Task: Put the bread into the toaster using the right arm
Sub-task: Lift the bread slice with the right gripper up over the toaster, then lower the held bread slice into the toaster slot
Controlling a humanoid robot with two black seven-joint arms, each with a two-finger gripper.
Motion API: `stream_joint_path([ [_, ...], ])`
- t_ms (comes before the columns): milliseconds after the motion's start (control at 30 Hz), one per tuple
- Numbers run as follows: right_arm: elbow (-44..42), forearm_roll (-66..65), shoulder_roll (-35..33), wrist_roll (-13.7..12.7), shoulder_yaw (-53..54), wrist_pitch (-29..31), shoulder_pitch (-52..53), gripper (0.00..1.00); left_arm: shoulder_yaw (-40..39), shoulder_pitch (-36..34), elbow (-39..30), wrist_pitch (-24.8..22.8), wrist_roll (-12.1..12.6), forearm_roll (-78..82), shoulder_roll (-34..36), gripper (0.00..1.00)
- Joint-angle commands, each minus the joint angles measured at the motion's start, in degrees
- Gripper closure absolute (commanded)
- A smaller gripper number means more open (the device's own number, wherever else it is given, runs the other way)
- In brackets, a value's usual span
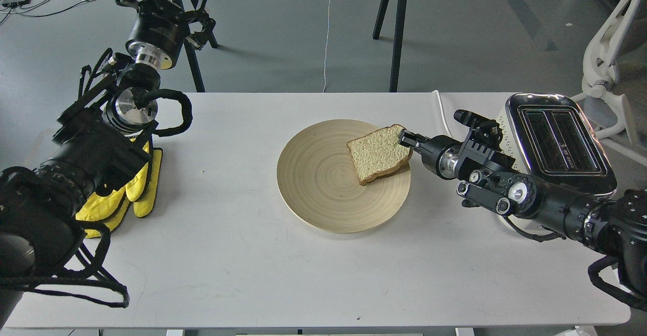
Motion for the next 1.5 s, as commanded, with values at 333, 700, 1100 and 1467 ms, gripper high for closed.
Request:
stream_joint_path([
  [333,23.8,-0.3,-24.2,-4.4,0.9,0.5,17.3,1.0,0.0,0.0,-0.1,0.0,-0.1,0.0,-0.1,0.0],
  [700,42.2,-15.4,-54.7,-5.9,0.0,10.2,24.2,1.0,0.0,0.0,-0.2,0.0,-0.1,0.0,-0.2,0.0],
  [1100,48.4,-23.8,-64.0,-5.8,-1.7,11.7,21.3,1.0,0.0,0.0,-0.2,0.0,-0.1,0.0,-0.2,0.0],
  [1467,47.6,-24.0,-61.9,-6.2,-2.1,11.2,15.9,1.0,0.0,0.0,-0.2,0.0,-0.1,0.0,-0.1,0.0],
])
